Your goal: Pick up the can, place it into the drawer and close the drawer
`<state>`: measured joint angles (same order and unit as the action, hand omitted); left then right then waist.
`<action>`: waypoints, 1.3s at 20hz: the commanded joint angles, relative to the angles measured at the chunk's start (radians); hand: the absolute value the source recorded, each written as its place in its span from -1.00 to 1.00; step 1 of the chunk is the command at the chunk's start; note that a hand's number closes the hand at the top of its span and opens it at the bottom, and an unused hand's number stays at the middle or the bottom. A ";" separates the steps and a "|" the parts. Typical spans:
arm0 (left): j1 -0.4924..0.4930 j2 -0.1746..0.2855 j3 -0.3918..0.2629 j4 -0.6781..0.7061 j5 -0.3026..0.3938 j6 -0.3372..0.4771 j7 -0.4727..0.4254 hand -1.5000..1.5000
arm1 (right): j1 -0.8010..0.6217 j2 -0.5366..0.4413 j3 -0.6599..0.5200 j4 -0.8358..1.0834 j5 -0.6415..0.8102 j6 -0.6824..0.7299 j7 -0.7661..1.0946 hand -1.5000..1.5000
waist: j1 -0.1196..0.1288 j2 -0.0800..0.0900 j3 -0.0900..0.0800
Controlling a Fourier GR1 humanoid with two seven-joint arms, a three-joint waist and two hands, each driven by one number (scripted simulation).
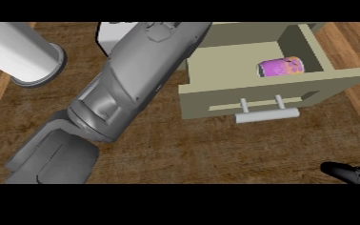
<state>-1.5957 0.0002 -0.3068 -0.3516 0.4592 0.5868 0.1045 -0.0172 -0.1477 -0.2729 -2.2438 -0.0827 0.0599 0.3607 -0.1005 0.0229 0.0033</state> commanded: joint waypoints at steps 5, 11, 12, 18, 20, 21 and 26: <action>-0.001 0.000 -0.043 0.025 0.049 0.067 -0.049 -1.00 | -0.055 -0.073 -0.005 -0.007 0.034 0.029 0.005 -1.00 | -0.008 0.003 0.000; 0.017 0.000 -0.012 0.032 0.104 0.046 -0.102 -1.00 | -0.098 -0.111 0.048 0.045 0.165 0.048 -0.080 -1.00 | 0.009 0.008 -0.001; -0.037 0.000 -0.018 0.041 0.106 0.064 -0.058 -1.00 | -0.113 -0.143 0.051 0.035 0.173 0.067 -0.068 -1.00 | 0.000 0.007 0.000; -0.041 0.000 0.008 0.033 0.158 0.073 -0.091 -1.00 | -0.176 -0.183 0.157 0.157 0.416 0.050 -0.175 -1.00 | 0.031 0.012 -0.001; -0.027 0.000 0.021 0.048 0.165 0.044 -0.105 -1.00 | -0.178 -0.206 0.193 0.150 0.472 0.062 -0.128 -1.00 | 0.041 0.003 -0.002; -0.032 0.000 0.002 0.031 0.173 0.072 -0.104 -1.00 | -0.203 -0.191 0.223 0.208 0.529 0.029 -0.193 -1.00 | 0.038 0.006 -0.001; -0.048 0.000 -0.011 0.062 0.159 0.084 -0.124 -1.00 | -0.331 -0.209 0.312 0.369 0.666 0.013 -0.209 -1.00 | 0.060 0.006 -0.001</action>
<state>-1.6442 0.0001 -0.3073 -0.3027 0.6175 0.6570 0.0004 -0.2605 -0.3438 -0.0272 -1.9720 0.4763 0.0851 0.1654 -0.0517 0.0287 0.0023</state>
